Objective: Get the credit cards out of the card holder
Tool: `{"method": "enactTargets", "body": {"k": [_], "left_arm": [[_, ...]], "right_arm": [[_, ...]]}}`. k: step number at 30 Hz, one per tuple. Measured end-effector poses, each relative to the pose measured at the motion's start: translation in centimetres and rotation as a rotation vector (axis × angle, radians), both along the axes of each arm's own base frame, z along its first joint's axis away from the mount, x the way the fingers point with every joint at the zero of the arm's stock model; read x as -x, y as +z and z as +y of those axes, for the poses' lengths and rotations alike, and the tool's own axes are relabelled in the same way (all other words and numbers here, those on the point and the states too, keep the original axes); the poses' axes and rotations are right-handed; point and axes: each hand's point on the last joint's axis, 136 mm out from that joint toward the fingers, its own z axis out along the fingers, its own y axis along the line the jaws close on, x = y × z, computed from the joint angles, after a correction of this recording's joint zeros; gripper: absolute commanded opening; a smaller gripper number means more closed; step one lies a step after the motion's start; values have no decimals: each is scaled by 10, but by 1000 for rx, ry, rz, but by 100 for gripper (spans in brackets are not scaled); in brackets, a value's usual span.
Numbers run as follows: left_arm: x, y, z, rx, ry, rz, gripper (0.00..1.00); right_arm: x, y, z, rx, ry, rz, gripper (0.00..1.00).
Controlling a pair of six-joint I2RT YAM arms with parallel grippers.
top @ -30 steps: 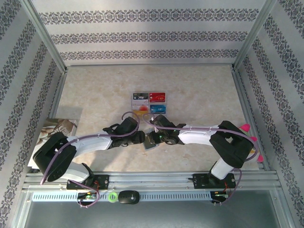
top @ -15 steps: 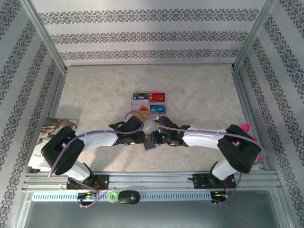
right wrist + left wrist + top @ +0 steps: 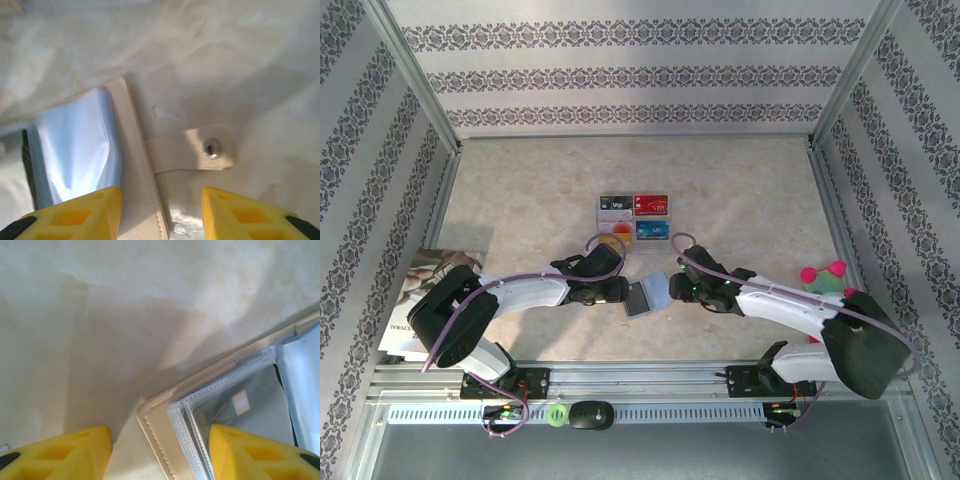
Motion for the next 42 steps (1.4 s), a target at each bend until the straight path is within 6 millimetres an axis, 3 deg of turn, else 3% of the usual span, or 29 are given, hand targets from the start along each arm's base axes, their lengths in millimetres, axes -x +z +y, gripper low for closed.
{"method": "enactTargets", "body": {"k": [3,8,11,14,19,24,26,28,31,33,38,42], "left_arm": [[0,0,-1,4,-5,-2,59],[0,1,-2,9,-7,-2,60],[0,1,-2,9,-7,-2,60],[1,2,-1,11,-8,-3,60],[2,5,0,25,-9,-16,61],[3,25,5,56,-4,-74,60],[2,36,3,80,-12,-103,60],[5,44,-3,94,-38,-124,55],[17,41,-13,86,-97,-119,48],[23,34,-16,72,-119,-102,47],[33,16,-6,7,-120,-45,52],[39,8,3,-32,-120,-17,41]], "right_arm": [[-5,28,1,-59,22,-78,46],[-5,66,40,-222,163,-114,38],[-8,64,70,-290,239,-56,34],[-3,40,81,-300,270,30,31],[11,4,72,-256,253,135,25],[14,-9,58,-222,216,151,20],[13,-3,55,-221,206,117,27],[8,15,52,-243,197,34,44],[-4,48,53,-303,188,-99,45],[-12,58,52,-332,170,-141,44],[-25,50,32,-347,81,-136,44],[-23,47,30,-342,82,-120,44]]}}
